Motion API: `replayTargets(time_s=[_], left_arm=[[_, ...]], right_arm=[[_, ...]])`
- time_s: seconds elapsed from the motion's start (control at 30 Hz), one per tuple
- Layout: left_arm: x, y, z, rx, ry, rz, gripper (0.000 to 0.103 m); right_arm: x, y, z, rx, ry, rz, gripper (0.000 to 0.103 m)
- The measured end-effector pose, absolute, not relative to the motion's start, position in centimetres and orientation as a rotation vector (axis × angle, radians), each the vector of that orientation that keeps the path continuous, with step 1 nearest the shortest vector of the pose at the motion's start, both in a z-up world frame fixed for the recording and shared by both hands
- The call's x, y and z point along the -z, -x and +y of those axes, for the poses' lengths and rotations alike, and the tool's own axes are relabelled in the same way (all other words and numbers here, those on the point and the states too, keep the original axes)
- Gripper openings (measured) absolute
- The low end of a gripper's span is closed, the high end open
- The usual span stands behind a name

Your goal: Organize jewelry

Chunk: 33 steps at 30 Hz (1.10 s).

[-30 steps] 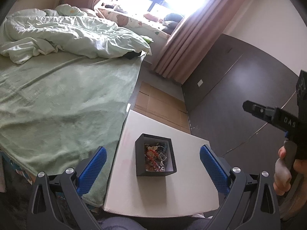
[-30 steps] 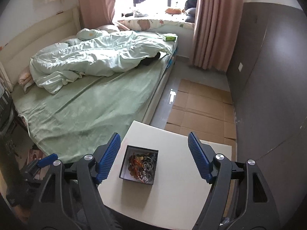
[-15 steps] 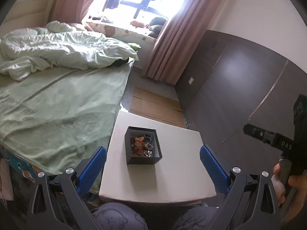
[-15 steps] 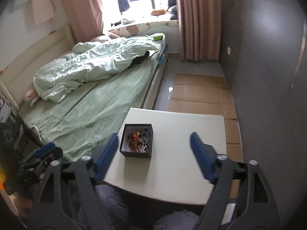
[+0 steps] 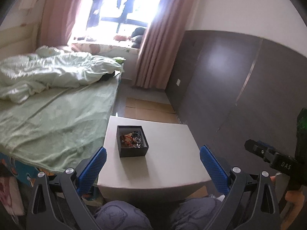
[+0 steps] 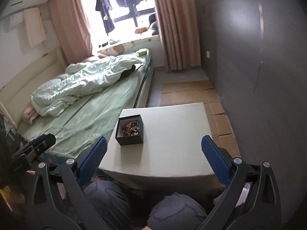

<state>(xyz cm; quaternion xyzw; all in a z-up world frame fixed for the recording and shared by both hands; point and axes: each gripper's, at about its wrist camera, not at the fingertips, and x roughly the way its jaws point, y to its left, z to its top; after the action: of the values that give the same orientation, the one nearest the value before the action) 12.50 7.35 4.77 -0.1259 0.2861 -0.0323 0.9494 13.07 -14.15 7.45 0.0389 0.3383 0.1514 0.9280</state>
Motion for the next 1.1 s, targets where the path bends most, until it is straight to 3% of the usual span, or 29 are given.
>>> replayTargets(time_s=[0.53, 1.1], left_arm=[[-5.0, -3.8, 3.4, 0.094, 0.173, 0.522, 0.094], [-4.7, -2.0, 3.0, 0.093, 0.146, 0.52, 0.094]], right_arm=[[-6.8, -2.5, -18.8, -0.24, -0.099, 0.613, 0.098], [-5.0, -0.9, -17.0, -0.269, -0.086, 0.644, 0.098]])
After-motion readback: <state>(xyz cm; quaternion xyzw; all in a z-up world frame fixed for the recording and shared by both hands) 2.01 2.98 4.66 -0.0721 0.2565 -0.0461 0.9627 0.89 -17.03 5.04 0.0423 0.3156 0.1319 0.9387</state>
